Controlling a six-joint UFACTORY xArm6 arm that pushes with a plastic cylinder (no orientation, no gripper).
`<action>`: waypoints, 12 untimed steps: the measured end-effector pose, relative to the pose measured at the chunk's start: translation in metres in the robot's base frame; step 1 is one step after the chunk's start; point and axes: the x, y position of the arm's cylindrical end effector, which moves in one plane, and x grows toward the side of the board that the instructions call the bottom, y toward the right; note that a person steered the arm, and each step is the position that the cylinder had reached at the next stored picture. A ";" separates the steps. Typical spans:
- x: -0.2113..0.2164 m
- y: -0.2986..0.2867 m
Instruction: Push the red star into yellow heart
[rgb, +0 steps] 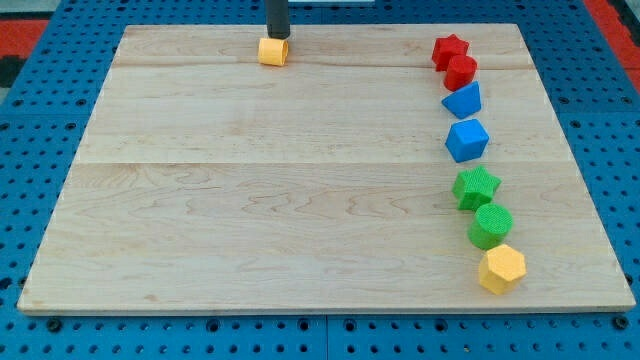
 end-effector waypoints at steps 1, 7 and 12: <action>0.004 -0.001; 0.025 0.300; 0.039 0.119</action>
